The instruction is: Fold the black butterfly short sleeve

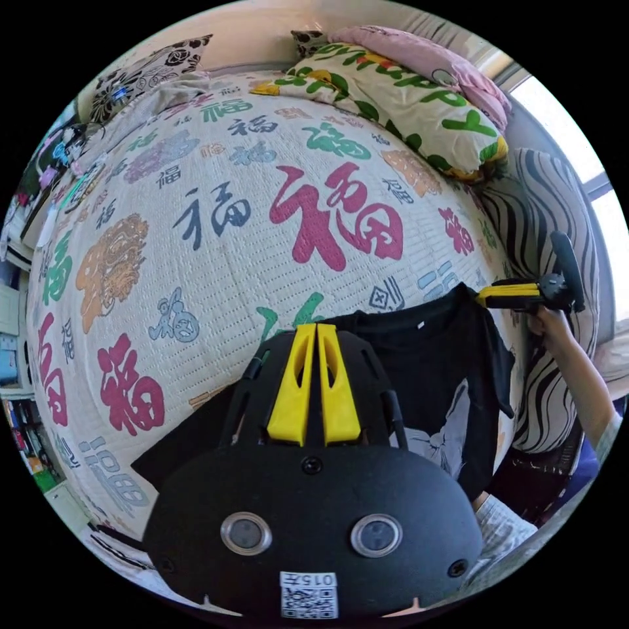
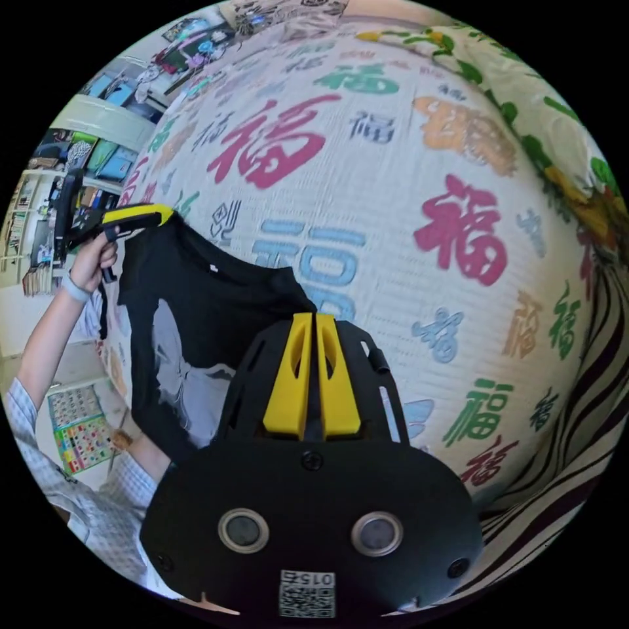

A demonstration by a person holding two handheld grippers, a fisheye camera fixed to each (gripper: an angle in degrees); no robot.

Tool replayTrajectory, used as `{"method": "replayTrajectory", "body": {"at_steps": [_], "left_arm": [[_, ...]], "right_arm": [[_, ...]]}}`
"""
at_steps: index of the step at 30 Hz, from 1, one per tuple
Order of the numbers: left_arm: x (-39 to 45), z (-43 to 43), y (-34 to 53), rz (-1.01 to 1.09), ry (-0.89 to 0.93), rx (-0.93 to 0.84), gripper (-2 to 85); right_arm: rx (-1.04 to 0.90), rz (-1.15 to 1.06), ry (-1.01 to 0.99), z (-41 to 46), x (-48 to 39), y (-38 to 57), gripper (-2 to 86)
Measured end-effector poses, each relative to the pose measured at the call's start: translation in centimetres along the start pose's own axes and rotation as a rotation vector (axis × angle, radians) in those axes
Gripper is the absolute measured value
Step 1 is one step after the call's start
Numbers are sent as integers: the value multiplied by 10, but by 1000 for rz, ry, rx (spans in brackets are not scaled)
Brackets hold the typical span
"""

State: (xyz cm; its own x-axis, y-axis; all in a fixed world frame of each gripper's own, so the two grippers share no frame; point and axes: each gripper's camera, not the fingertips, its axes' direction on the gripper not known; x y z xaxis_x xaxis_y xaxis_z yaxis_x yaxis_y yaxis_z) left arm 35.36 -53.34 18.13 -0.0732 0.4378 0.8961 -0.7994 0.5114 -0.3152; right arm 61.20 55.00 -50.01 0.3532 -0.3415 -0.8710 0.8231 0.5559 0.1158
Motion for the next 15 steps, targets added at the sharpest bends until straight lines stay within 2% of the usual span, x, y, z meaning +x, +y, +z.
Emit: {"method": "replayTrajectory", "body": {"at_steps": [3, 7, 9, 12, 15], "left_arm": [[-11, -5, 0, -64, 75, 63, 3], [-11, 13, 10, -78, 70, 27, 55], [-13, 6, 23, -94, 83, 55, 78], [-16, -26, 65, -108, 53, 157, 85], [-16, -51, 127, -147, 54, 205, 85]], "right_arm": [[92, 11, 73, -21, 5, -16, 0], [-24, -54, 182, 0, -4, -31, 48], [11, -24, 206, -4, -2, -21, 77], [105, 51, 146, -27, 10, 18, 114], [71, 28, -7, -33, 8, 72, 133]]}}
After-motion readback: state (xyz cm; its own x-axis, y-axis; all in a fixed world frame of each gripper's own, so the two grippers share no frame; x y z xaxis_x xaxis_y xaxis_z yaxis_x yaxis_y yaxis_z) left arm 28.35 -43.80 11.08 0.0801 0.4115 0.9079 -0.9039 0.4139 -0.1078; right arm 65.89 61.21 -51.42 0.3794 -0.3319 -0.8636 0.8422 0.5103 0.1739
